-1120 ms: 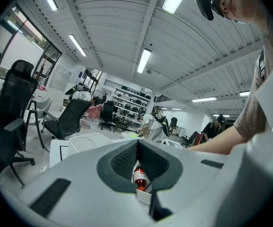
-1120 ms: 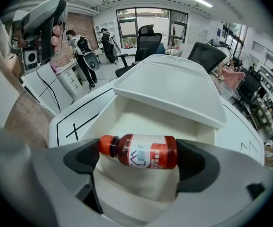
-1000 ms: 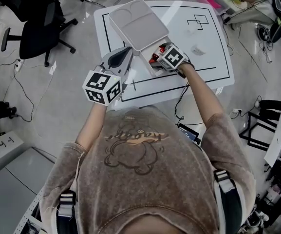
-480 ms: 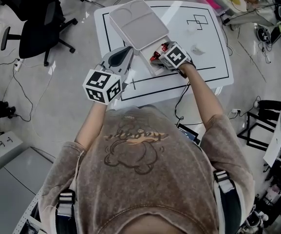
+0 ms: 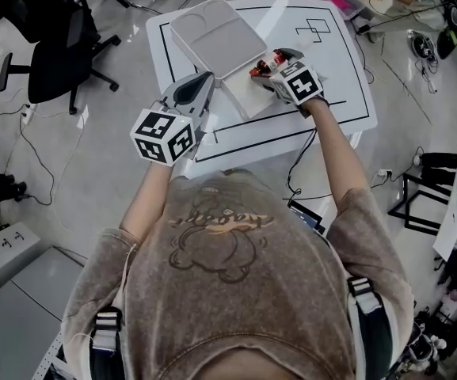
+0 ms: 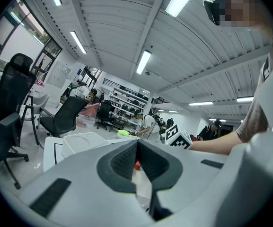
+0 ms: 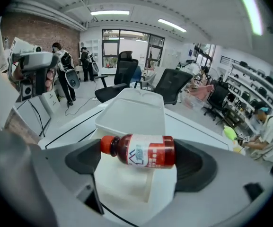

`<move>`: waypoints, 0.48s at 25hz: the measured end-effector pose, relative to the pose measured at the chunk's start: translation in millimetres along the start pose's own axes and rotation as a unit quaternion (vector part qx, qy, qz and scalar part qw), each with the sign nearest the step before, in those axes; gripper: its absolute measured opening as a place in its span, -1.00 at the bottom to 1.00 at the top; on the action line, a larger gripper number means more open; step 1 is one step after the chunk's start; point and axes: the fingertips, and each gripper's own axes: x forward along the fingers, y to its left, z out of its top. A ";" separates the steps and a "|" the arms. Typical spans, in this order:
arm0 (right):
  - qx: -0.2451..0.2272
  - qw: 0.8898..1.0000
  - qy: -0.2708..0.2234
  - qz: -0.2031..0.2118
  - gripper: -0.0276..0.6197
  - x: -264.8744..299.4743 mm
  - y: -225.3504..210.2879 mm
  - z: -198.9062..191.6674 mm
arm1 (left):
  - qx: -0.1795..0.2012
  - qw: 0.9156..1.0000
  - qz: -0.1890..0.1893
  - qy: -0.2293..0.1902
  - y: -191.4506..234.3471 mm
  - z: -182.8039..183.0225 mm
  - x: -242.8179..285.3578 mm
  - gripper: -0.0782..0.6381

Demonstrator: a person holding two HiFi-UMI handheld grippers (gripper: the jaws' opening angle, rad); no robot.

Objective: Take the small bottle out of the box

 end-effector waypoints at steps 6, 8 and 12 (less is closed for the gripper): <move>0.028 0.995 -0.087 -0.050 0.58 -45.4 -19.1 31.1 | 0.004 1.000 -0.013 0.003 -7.9 -1.6 3.3 -0.76; 0.042 0.990 -0.121 -0.063 0.58 -62.4 -22.9 39.3 | 0.006 1.000 -0.017 0.005 -10.5 -3.2 5.2 -0.76; 0.083 0.975 -0.192 -0.080 0.58 -99.6 -25.8 52.9 | 0.003 1.000 -0.027 0.006 -17.1 -3.6 7.3 -0.76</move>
